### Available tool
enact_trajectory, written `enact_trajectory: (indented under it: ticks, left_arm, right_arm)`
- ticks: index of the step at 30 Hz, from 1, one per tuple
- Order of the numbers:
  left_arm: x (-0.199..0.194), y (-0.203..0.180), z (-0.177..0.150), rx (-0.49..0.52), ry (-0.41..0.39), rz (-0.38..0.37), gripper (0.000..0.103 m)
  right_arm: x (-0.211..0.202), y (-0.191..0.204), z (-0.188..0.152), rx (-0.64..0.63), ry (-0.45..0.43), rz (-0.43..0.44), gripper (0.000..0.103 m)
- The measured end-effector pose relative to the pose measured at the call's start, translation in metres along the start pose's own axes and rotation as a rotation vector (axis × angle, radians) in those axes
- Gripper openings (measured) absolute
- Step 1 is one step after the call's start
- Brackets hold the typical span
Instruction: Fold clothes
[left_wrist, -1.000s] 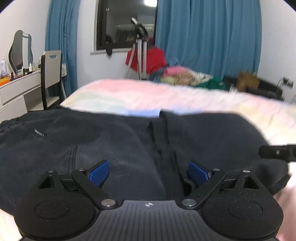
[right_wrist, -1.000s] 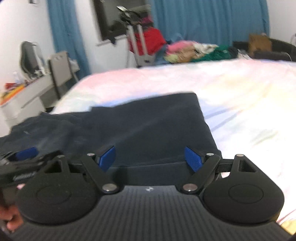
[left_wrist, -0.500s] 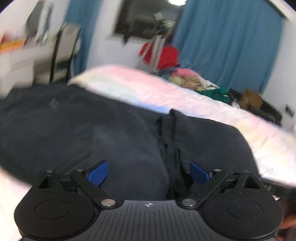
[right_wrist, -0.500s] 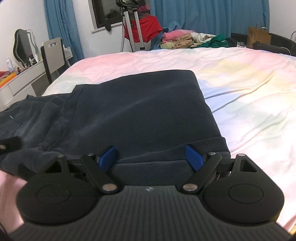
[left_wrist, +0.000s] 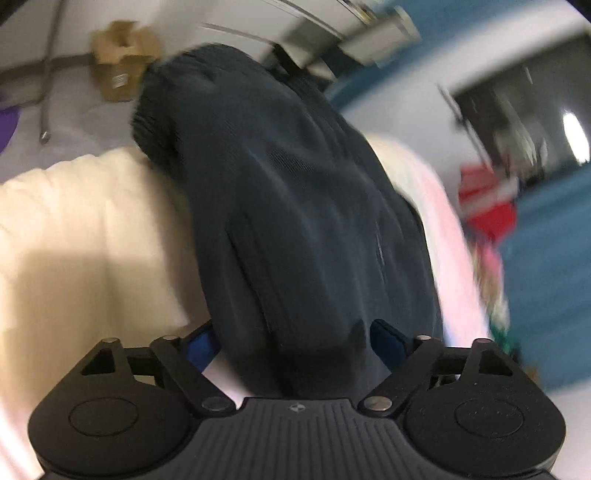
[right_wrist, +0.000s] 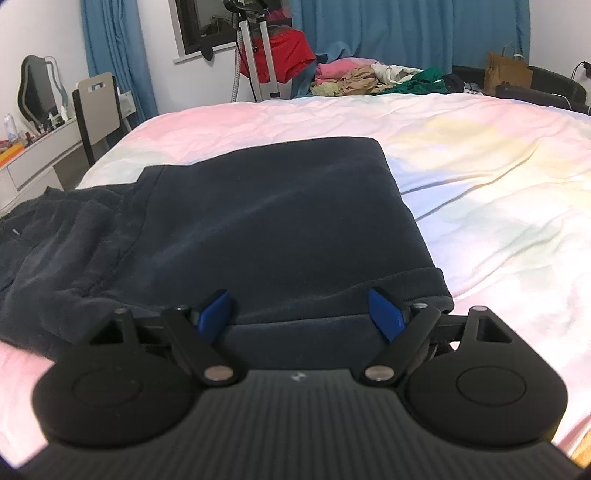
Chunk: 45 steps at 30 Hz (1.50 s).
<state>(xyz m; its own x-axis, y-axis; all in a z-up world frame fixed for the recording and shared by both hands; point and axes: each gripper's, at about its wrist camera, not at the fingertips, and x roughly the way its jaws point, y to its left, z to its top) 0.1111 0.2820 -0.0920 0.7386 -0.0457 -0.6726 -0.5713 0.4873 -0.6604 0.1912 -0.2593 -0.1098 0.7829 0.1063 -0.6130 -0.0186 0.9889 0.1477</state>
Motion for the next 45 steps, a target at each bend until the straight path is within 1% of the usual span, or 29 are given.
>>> enact_trajectory:
  ticks: [3,4,5,6,7,9,11,13,14,15,17,18,21,25,27,29,32,36,39,41,43,45]
  left_arm:
    - [0.007,0.005,0.019,-0.05,-0.1,-0.003,0.076]
    - [0.008,0.005,0.025,-0.045,-0.135,0.005,0.072]
    - [0.009,0.003,0.03,-0.016,-0.171,0.025,0.069]
    - [0.01,0.001,0.035,0.013,-0.207,0.044,0.069]
    - [0.012,0.0,0.039,0.026,-0.223,0.056,0.066]
    - [0.02,0.0,0.045,0.027,-0.212,0.067,0.057]
    - [0.02,-0.01,0.043,0.092,-0.231,0.093,0.033]
    - [0.014,-0.031,0.034,0.222,-0.29,0.145,0.019]
    - [0.012,-0.044,0.028,0.291,-0.324,0.17,0.015]
    - [0.008,-0.06,0.02,0.344,-0.354,0.182,0.014]
    - [0.0,-0.09,0.006,0.422,-0.407,0.192,0.011]
    - [-0.004,-0.107,-0.001,0.453,-0.434,0.187,0.011]
    - [-0.022,-0.155,-0.026,0.51,-0.5,0.13,0.011]
    - [-0.047,-0.231,-0.075,0.56,-0.593,0.043,0.01]
    - [-0.055,-0.267,-0.106,0.598,-0.624,0.001,0.01]
    - [-0.062,-0.302,-0.148,0.652,-0.644,-0.047,0.01]
    - [-0.052,-0.351,-0.213,0.763,-0.672,-0.108,0.01]
    - [-0.03,-0.392,-0.305,0.912,-0.693,-0.178,0.009]
    - [0.0,-0.408,-0.371,1.017,-0.668,-0.215,0.009]
    - [0.026,-0.409,-0.409,1.108,-0.622,-0.225,0.01]
    - [0.057,-0.407,-0.443,1.226,-0.527,-0.225,0.01]
    - [0.082,-0.403,-0.464,1.297,-0.432,-0.222,0.013]
  right_arm:
    - [-0.001,0.0,0.001,0.002,0.003,-0.003,0.083]
    - [0.0,0.001,0.001,0.001,0.003,-0.005,0.083]
    - [0.001,0.001,0.001,0.0,0.003,-0.006,0.083]
    - [0.001,0.001,0.001,-0.001,0.002,-0.008,0.083]
    - [0.002,0.002,0.001,-0.004,0.003,-0.01,0.083]
    - [0.003,0.003,0.002,-0.005,0.007,-0.013,0.083]
    - [0.004,0.003,0.004,-0.002,0.011,-0.013,0.083]
    - [0.004,0.003,0.006,0.003,0.014,-0.013,0.083]
    - [0.002,0.003,0.007,0.006,0.016,-0.012,0.083]
    - [0.001,0.003,0.008,0.009,0.017,-0.011,0.083]
    - [-0.002,0.002,0.01,0.019,0.016,-0.009,0.083]
    - [-0.006,-0.001,0.012,0.035,0.012,-0.005,0.083]
    - [-0.018,-0.014,0.021,0.112,-0.001,-0.001,0.083]
    - [-0.044,-0.039,0.036,0.2,-0.044,0.009,0.083]
    - [-0.06,-0.056,0.043,0.249,-0.091,0.012,0.083]
    - [-0.075,-0.075,0.05,0.302,-0.14,0.009,0.083]
    - [-0.09,-0.103,0.057,0.378,-0.198,-0.01,0.083]
    - [-0.1,-0.139,0.055,0.481,-0.242,-0.044,0.083]
    - [-0.101,-0.161,0.05,0.545,-0.252,-0.053,0.083]
    - [-0.101,-0.172,0.047,0.589,-0.259,-0.053,0.084]
    - [-0.099,-0.178,0.042,0.632,-0.26,-0.024,0.085]
    - [-0.094,-0.181,0.037,0.667,-0.253,0.025,0.085]
